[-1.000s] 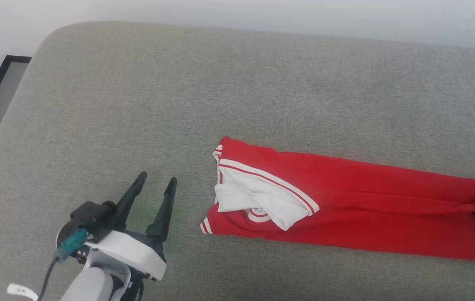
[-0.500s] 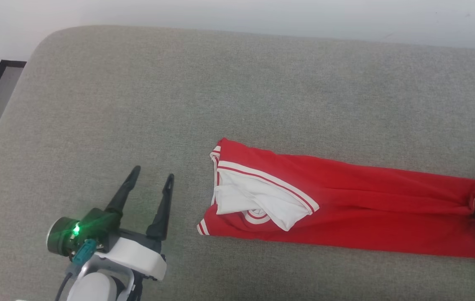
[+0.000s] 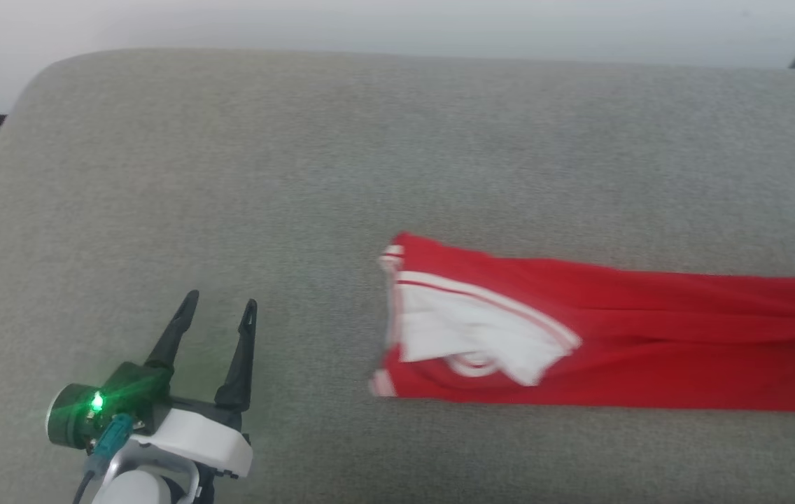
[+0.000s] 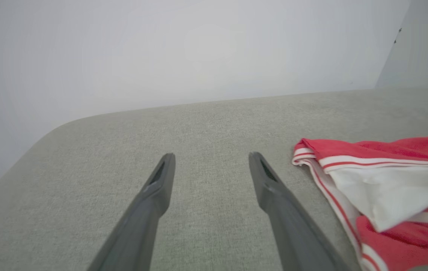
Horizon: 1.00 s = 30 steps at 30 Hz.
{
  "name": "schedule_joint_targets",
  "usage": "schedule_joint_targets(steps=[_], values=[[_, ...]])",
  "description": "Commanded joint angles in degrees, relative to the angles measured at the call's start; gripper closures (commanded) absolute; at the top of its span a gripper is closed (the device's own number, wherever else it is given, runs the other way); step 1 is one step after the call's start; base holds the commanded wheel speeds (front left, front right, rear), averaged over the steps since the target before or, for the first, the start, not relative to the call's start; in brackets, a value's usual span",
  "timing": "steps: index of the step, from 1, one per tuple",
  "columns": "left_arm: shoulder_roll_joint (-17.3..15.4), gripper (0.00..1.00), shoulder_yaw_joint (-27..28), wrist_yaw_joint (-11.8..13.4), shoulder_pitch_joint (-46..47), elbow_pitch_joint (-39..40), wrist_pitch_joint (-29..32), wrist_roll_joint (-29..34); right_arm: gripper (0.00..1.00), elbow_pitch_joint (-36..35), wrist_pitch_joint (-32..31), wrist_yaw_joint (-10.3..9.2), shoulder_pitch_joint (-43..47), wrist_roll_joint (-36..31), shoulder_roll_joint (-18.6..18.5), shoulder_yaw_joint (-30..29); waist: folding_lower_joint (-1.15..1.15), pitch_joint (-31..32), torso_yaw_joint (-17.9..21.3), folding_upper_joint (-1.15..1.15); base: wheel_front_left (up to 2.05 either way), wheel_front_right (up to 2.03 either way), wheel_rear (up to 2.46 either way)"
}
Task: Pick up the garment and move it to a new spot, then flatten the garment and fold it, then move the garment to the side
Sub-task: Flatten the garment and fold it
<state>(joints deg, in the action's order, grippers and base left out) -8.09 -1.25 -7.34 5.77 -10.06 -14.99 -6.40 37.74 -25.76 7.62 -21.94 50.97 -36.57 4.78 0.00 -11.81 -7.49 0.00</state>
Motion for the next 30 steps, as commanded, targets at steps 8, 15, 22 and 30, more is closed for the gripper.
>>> schedule_joint_targets(steps=[8,15,22,30], values=[[0.86,0.00,0.72,-0.20,-1.10,2.37,-0.22,-0.26,1.00,5.67,6.66,-0.20,-2.47,-3.63,-7.53,-8.29,0.00,-1.01,3.84,0.00,0.00,0.00,0.00],[0.18,0.00,0.16,-0.15,-0.76,3.30,-0.23,-0.94,1.00,9.58,8.58,-0.19,-5.22,-5.17,-8.62,-11.26,0.00,-0.61,4.79,0.00,0.00,0.00,0.00],[0.47,0.00,0.40,-0.16,-2.28,2.43,-0.23,-1.34,1.00,1.33,6.99,-0.18,-1.82,-4.98,-5.88,-5.31,0.00,1.34,4.91,0.00,0.00,0.00,0.00],[1.12,0.00,0.17,-0.17,-3.51,2.28,-0.23,-2.05,1.00,-13.65,3.91,-0.17,1.64,-3.97,-3.29,2.39,0.00,3.12,4.67,0.00,0.00,0.00,0.00]])
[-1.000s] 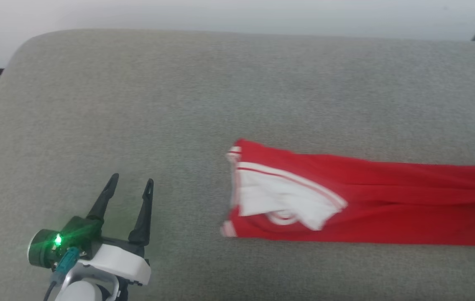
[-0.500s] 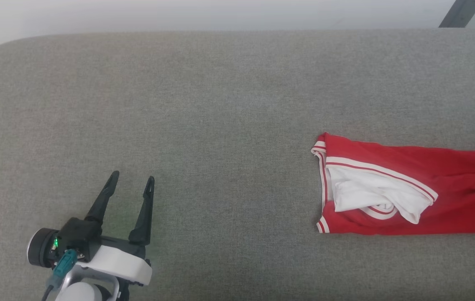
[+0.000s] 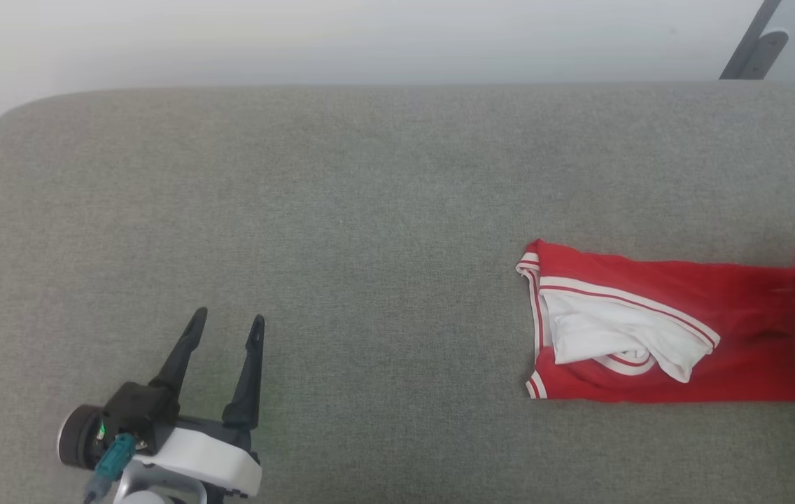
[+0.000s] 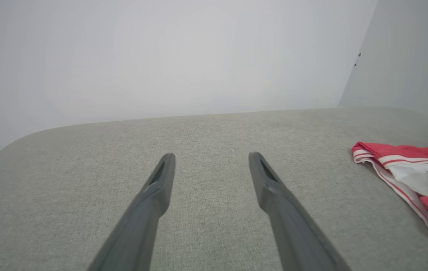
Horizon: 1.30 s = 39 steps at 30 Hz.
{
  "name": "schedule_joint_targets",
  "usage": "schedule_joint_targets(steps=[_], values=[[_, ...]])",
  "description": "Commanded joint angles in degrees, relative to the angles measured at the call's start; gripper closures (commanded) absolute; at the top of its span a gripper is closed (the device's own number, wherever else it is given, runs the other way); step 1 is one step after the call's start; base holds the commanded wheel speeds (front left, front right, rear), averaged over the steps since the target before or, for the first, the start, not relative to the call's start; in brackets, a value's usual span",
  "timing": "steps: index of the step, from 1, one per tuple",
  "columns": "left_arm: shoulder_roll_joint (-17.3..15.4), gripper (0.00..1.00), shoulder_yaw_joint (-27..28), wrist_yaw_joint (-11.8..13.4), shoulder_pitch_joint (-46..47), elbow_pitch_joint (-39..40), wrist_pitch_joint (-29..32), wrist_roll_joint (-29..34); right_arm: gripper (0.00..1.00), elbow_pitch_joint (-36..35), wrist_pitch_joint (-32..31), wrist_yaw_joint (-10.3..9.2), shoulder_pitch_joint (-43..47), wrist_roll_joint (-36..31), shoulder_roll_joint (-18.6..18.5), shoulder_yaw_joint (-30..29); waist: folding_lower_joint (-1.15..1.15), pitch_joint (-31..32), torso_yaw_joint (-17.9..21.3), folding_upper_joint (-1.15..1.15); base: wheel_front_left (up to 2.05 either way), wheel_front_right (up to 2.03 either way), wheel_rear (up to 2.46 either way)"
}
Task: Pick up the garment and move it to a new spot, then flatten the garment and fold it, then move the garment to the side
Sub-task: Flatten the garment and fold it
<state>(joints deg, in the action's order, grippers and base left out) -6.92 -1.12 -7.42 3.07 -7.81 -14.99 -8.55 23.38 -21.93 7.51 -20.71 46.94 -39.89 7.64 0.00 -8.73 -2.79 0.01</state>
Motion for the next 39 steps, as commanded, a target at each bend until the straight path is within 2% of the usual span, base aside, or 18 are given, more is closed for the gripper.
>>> schedule_joint_targets(steps=[1,7,12,22,34,36,37,39], values=[[0.09,0.00,0.02,-0.09,-0.80,0.03,-0.23,0.00,1.00,-1.28,-0.46,-0.06,0.51,0.09,0.46,0.56,0.00,0.27,-0.13,-0.01,0.00,0.00,0.00],[0.97,0.00,0.26,-0.09,-1.25,0.45,-0.23,1.10,1.00,-10.51,-4.25,-0.06,0.72,-0.92,4.16,6.40,0.00,1.25,-1.26,-0.01,0.00,0.00,0.00],[1.49,0.00,0.13,-0.09,-1.71,0.59,-0.23,1.68,1.00,-12.59,-5.73,-0.06,-0.06,-1.89,7.53,10.82,0.00,1.51,-2.44,-0.01,0.00,0.00,0.00],[2.05,0.00,0.40,-0.10,-1.47,0.33,-0.23,1.38,1.00,-7.65,-3.88,-0.05,-2.69,-2.85,11.84,18.26,0.00,1.56,-4.09,-0.01,0.00,0.00,0.00],[1.57,0.00,-0.43,-0.10,0.60,-1.24,-0.23,0.21,1.00,3.49,3.10,-0.06,-7.00,-2.34,13.30,24.48,0.00,0.71,-4.66,-0.01,0.00,0.00,0.00],[1.28,0.00,-0.15,-0.10,0.14,-1.26,-0.23,0.12,0.84,3.91,4.03,-0.05,-7.41,-1.50,13.51,25.57,0.00,1.16,-4.27,-0.01,0.00,0.00,0.00],[1.28,0.00,-0.15,-0.10,0.14,-1.26,-0.23,0.12,0.84,3.91,4.03,-0.05,-7.41,-1.50,13.51,25.57,0.00,1.16,-4.27,-0.01,0.00,0.00,0.00],[0.97,0.00,0.15,-0.10,-0.65,-1.47,-0.23,-0.13,0.28,3.53,4.37,-0.05,-7.64,0.08,13.52,26.88,0.00,1.73,-3.77,-0.01,0.00,0.00,0.00]])
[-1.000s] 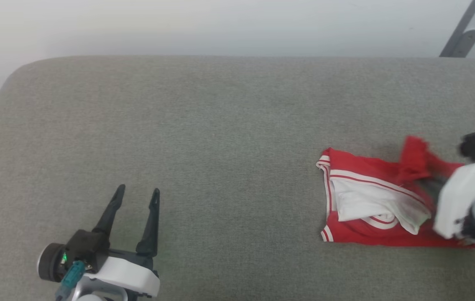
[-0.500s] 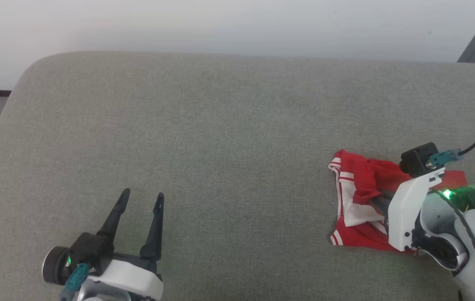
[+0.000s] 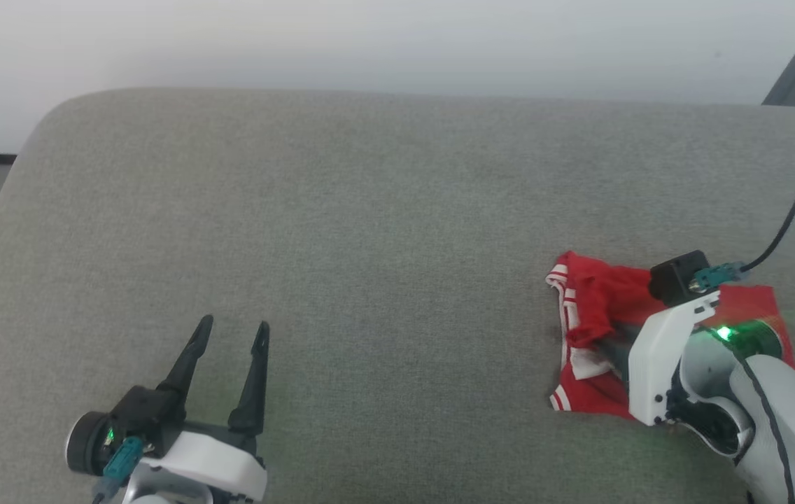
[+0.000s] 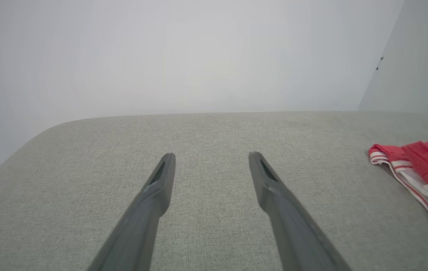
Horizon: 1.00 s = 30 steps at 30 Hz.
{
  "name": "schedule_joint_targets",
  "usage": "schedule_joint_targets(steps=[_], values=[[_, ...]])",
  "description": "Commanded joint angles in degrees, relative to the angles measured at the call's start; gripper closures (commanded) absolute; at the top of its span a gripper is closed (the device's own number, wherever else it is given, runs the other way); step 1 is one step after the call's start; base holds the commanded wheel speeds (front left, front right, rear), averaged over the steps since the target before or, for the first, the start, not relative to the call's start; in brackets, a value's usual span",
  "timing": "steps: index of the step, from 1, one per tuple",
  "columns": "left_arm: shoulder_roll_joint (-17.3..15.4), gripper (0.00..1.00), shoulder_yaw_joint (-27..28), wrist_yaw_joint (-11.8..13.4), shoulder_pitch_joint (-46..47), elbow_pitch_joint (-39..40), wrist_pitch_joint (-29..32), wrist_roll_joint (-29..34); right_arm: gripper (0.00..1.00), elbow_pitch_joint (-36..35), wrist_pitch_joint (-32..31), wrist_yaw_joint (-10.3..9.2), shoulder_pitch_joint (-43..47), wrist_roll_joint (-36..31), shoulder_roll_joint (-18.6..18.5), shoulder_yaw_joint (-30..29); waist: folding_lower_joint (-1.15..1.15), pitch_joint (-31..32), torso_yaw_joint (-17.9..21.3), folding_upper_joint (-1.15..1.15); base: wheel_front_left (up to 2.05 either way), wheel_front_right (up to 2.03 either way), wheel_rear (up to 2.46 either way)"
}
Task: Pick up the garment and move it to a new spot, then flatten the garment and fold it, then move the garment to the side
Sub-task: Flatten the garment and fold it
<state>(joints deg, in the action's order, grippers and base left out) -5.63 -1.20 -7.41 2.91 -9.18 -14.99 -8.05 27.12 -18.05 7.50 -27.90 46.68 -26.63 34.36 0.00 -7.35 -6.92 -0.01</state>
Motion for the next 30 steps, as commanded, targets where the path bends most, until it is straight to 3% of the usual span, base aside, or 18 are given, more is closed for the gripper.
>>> schedule_joint_targets(steps=[1,2,7,15,24,30], values=[[-0.46,0.00,0.36,-0.11,-0.71,-0.23,-0.23,-0.69,0.05,-0.34,0.99,-0.05,-0.72,0.99,0.02,0.49,0.00,0.68,0.63,0.01,0.00,0.00,0.00],[-0.55,0.00,0.51,-0.11,-0.88,-0.30,-0.23,-0.71,0.00,-0.50,1.46,-0.05,-0.93,1.60,-0.39,0.98,0.00,1.01,0.90,0.01,0.00,0.00,0.00],[-1.44,0.00,0.78,-0.11,-2.15,-1.03,-0.23,-0.84,0.00,-2.36,4.80,-0.05,-1.20,3.86,-2.42,3.41,0.00,2.92,2.40,0.01,0.00,0.00,0.00],[-2.23,0.00,0.98,-0.11,-4.00,-2.17,-0.23,-0.89,0.00,-1.53,15.16,-0.05,-0.03,6.34,-6.49,4.64,0.00,5.72,4.94,0.01,0.00,0.00,0.00],[-1.81,0.00,2.00,-0.11,-4.23,-4.35,-0.23,-4.86,0.00,5.57,29.80,-0.05,1.80,6.67,-6.67,3.55,0.00,7.61,7.33,0.01,0.00,0.00,0.00],[-1.88,0.00,3.25,-0.11,-5.33,-3.59,-0.23,-6.33,0.00,7.70,33.22,-0.04,3.05,2.10,-5.78,-0.79,0.00,8.54,7.90,0.01,0.00,0.00,0.00]])
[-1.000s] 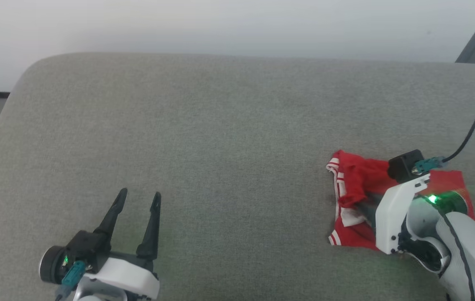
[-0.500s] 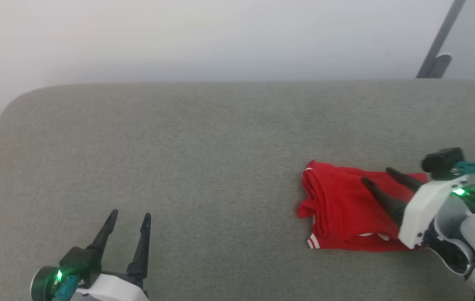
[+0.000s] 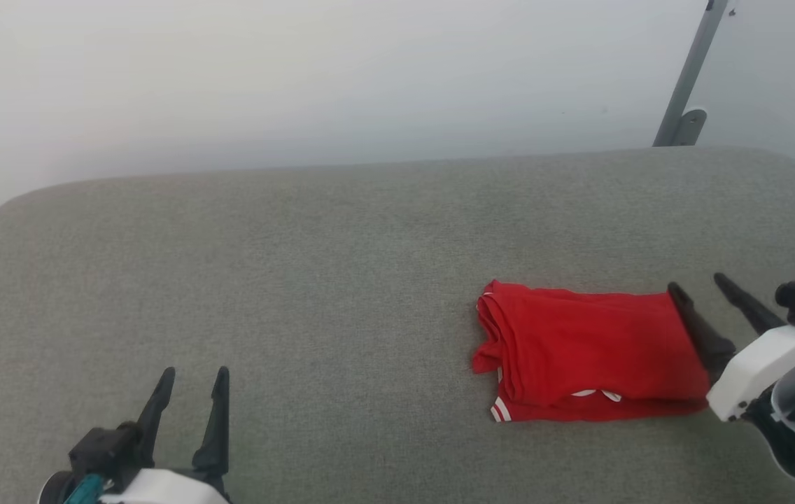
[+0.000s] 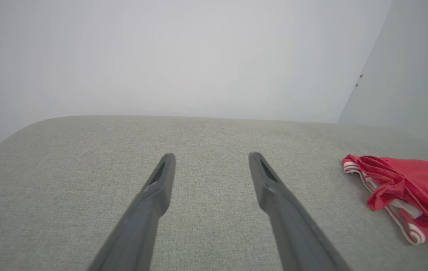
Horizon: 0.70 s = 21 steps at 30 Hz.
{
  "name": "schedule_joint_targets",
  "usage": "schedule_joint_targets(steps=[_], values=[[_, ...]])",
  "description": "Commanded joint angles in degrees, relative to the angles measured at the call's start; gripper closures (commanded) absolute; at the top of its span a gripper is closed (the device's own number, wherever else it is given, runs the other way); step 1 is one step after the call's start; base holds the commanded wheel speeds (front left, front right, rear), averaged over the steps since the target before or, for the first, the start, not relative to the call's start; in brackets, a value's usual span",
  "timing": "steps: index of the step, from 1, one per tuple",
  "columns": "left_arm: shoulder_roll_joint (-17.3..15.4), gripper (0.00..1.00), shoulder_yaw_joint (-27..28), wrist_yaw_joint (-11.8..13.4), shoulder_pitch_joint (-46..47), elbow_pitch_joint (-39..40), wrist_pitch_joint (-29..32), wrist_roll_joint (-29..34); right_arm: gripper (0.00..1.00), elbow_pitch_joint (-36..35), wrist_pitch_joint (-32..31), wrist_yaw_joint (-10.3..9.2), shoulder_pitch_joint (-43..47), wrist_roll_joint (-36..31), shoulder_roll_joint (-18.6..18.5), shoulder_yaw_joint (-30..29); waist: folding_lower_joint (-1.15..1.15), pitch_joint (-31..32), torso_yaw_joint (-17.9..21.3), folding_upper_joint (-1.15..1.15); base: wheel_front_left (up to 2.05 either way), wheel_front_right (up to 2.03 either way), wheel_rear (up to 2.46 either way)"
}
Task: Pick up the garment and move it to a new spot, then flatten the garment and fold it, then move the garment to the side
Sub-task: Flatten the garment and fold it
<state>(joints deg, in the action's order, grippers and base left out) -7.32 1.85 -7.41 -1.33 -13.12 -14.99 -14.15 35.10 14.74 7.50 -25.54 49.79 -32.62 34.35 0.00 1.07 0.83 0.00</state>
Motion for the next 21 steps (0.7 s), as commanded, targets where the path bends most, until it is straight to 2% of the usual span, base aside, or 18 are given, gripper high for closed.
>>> schedule_joint_targets(steps=[1,5,9,10,21], values=[[-0.16,0.00,0.45,-0.11,-1.46,0.73,-0.23,-0.25,0.00,-1.37,0.50,-0.04,0.76,-2.36,0.64,-2.79,0.00,0.18,0.29,0.00,0.00,0.00,0.00],[0.16,0.00,1.21,-0.11,-2.84,2.69,-0.23,0.51,0.00,-6.00,0.45,-0.04,5.05,-8.78,2.85,-10.31,0.00,0.44,0.38,0.00,0.00,0.00,0.00],[0.38,0.00,1.68,-0.11,-4.37,3.96,-0.23,0.66,0.00,-9.12,0.47,-0.05,8.38,-13.36,4.09,-14.25,0.00,0.73,0.11,0.00,0.00,0.00,0.00],[0.58,0.00,1.74,-0.11,-5.23,4.90,-0.23,0.93,0.00,-10.97,0.47,-0.05,10.92,-15.67,5.38,-16.62,0.00,0.87,-0.21,0.00,0.00,0.00,0.00],[1.57,0.00,3.48,-0.11,-9.77,9.52,-0.23,3.16,0.00,-19.92,0.49,-0.05,21.85,-21.27,9.05,-26.84,0.00,1.07,-2.16,0.00,0.00,0.00,0.00]])
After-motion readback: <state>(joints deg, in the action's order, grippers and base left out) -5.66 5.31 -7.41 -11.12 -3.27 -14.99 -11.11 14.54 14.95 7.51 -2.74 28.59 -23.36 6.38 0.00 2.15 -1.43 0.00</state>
